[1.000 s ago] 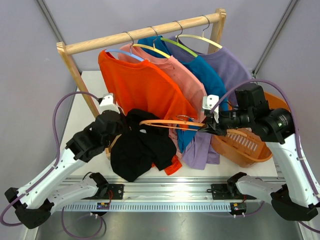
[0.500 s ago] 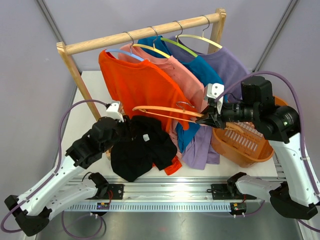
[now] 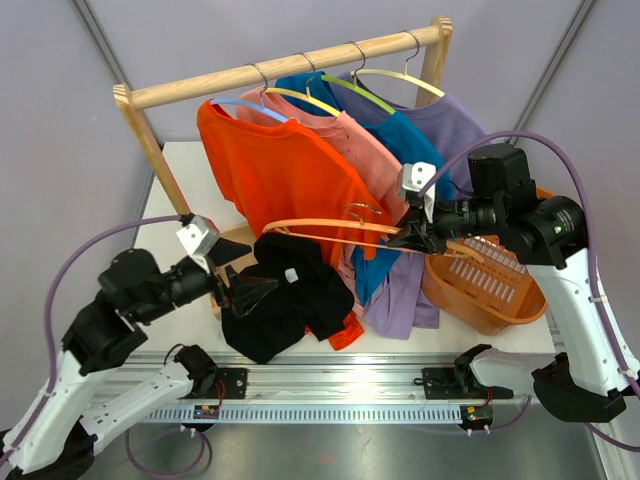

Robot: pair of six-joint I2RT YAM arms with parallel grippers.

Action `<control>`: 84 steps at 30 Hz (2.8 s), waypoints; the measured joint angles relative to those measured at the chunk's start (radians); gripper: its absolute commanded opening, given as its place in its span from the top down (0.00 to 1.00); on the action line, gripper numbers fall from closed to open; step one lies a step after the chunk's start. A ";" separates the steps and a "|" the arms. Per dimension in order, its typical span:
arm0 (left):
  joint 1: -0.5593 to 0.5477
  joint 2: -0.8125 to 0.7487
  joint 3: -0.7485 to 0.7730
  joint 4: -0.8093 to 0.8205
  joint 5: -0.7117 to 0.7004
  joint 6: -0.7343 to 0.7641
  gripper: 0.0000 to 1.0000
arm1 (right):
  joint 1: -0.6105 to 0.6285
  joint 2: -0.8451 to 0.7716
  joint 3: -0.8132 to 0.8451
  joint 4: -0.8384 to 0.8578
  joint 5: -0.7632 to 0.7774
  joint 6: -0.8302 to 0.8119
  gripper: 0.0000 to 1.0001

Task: Remove the t-shirt from the hanger
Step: Pass the hanger from the right arm to the left

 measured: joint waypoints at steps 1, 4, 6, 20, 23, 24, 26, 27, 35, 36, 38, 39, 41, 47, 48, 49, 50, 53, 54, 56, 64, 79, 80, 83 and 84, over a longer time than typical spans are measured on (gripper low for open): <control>0.000 0.001 0.043 -0.015 0.020 0.032 0.01 | 0.000 0.000 0.002 -0.008 -0.009 -0.011 1.00; 0.000 0.032 0.182 -0.072 0.077 0.122 0.01 | 0.000 0.009 0.019 -0.054 -0.043 -0.077 1.00; 0.000 0.067 0.273 -0.107 0.114 0.184 0.01 | 0.000 0.023 0.042 -0.095 -0.069 -0.140 1.00; 0.000 0.406 0.537 -0.351 0.449 0.500 0.10 | 0.003 0.088 0.123 -0.163 -0.213 -0.632 1.00; 0.000 0.436 0.537 -0.373 0.473 0.515 0.16 | 0.034 0.070 0.086 -0.164 -0.209 -0.695 1.00; 0.000 0.436 0.537 -0.375 0.477 0.519 0.23 | 0.048 0.063 0.072 -0.166 -0.208 -0.711 1.00; 0.000 0.432 0.537 -0.378 0.489 0.522 0.28 | 0.071 0.053 0.053 -0.172 -0.207 -0.736 1.00; 0.000 0.429 0.537 -0.379 0.496 0.523 0.31 | 0.079 0.050 0.048 -0.175 -0.207 -0.745 1.00; 0.000 0.456 0.517 -0.387 0.613 0.477 0.40 | 0.096 0.049 0.045 -0.178 -0.208 -0.780 1.00; 0.000 0.465 0.509 -0.385 0.627 0.466 0.40 | 0.097 0.049 0.045 -0.178 -0.208 -0.782 1.00; 0.000 0.484 0.491 -0.381 0.652 0.445 0.41 | 0.102 0.049 0.045 -0.178 -0.207 -0.785 1.00; 0.000 0.491 0.487 -0.380 0.661 0.437 0.42 | 0.103 0.049 0.045 -0.178 -0.207 -0.786 1.00; -0.002 0.505 0.483 -0.373 0.680 0.418 0.44 | 0.107 0.047 0.042 -0.178 -0.206 -0.787 1.00; -0.011 0.520 0.465 -0.316 0.759 0.343 0.49 | 0.127 0.029 0.019 -0.177 -0.199 -0.808 1.00; -0.011 0.521 0.461 -0.306 0.772 0.329 0.50 | 0.131 0.023 0.012 -0.177 -0.196 -0.813 1.00; -0.011 0.521 0.458 -0.299 0.784 0.314 0.51 | 0.135 0.017 0.006 -0.179 -0.193 -0.818 1.00; -0.011 0.521 0.456 -0.295 0.795 0.300 0.52 | 0.137 0.013 0.003 -0.179 -0.191 -0.822 1.00; -0.018 0.520 0.443 -0.279 0.823 0.260 0.54 | 0.142 0.002 0.000 -0.178 -0.187 -0.835 1.00; -0.024 0.520 0.438 -0.278 0.829 0.244 0.54 | 0.142 -0.002 -0.002 -0.178 -0.187 -0.838 1.00; -0.041 0.520 0.428 -0.275 0.837 0.216 0.56 | 0.144 -0.006 -0.005 -0.178 -0.187 -0.845 1.00; -0.089 0.526 0.427 -0.288 0.860 0.164 0.66 | 0.149 -0.018 -0.029 -0.178 -0.186 -0.861 1.00; -0.111 0.578 0.457 -0.373 0.852 0.162 1.00 | 0.156 -0.036 -0.045 -0.177 -0.187 -0.864 1.00; -0.112 0.578 0.457 -0.374 0.851 0.160 1.00 | 0.157 -0.038 -0.048 -0.176 -0.187 -0.864 1.00; -0.116 0.574 0.457 -0.367 0.850 0.134 1.00 | 0.158 -0.046 -0.057 -0.174 -0.189 -0.854 0.89; -0.117 0.571 0.457 -0.361 0.849 0.125 1.00 | 0.158 -0.049 -0.060 -0.169 -0.191 -0.846 0.83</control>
